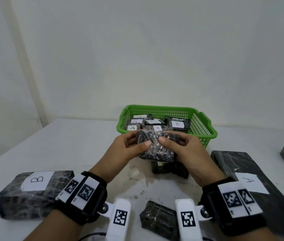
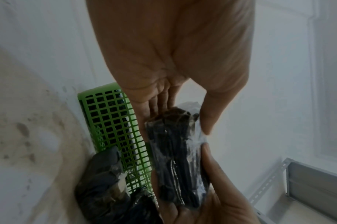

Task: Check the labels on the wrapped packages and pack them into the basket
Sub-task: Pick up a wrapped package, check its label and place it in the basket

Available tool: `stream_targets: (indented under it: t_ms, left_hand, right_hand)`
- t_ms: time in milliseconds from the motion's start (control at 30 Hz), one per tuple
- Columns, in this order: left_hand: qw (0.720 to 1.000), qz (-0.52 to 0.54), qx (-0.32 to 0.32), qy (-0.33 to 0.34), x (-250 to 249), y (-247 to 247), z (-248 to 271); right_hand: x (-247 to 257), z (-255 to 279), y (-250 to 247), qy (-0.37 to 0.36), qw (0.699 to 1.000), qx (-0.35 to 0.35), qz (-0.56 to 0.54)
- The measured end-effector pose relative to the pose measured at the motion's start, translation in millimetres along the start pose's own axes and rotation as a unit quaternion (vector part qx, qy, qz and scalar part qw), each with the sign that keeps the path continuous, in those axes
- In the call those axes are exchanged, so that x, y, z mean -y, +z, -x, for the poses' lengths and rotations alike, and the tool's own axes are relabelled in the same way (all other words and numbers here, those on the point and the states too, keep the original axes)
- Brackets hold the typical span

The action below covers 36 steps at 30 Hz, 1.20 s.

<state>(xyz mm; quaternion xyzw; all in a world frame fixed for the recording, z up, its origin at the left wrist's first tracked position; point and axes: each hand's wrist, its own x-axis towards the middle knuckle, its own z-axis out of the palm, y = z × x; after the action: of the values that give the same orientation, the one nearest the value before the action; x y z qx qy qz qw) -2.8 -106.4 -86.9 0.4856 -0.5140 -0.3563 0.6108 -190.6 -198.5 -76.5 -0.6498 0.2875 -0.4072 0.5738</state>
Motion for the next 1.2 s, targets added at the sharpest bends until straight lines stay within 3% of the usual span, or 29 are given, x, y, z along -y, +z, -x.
stream_targets:
  t_ms: [233, 367, 600, 767, 833, 933, 1100, 1200]
  left_hand:
    - [0.999, 0.033, -0.012, 0.000, -2, -5, -1]
    - [0.999, -0.030, -0.028, 0.028, -7, -6, 1]
    - [0.995, -0.056, 0.012, 0.078, -5, -7, 1]
    - [0.998, 0.011, 0.069, 0.000, -3, -3, 3]
    - [0.997, 0.043, 0.048, -0.033, -2, 1, 2]
    - [1.000, -0.008, -0.010, -0.023, -2, 1, 0]
    - [1.000, -0.018, -0.001, -0.018, -1, 1, 2]
    - [0.999, -0.025, -0.032, 0.010, -2, -1, 0]
  right_hand:
    - [-1, -2, -1, 0.010, 0.999, 0.039, 0.027]
    - [-3, -3, -3, -0.008, 0.998, 0.042, 0.052]
    - [3, 0, -5, 0.069, 0.994, 0.077, -0.027]
    - [2, -3, -10, 0.032, 0.998, 0.027, -0.036]
    - [2, -4, -12, 0.017, 1.000, 0.017, -0.009]
    - [2, -2, -9, 0.015, 0.999, 0.034, 0.039]
    - [1, -2, -3, -0.001, 0.999, 0.009, 0.050]
    - [2, -1, -4, -0.004, 0.998, 0.022, 0.064]
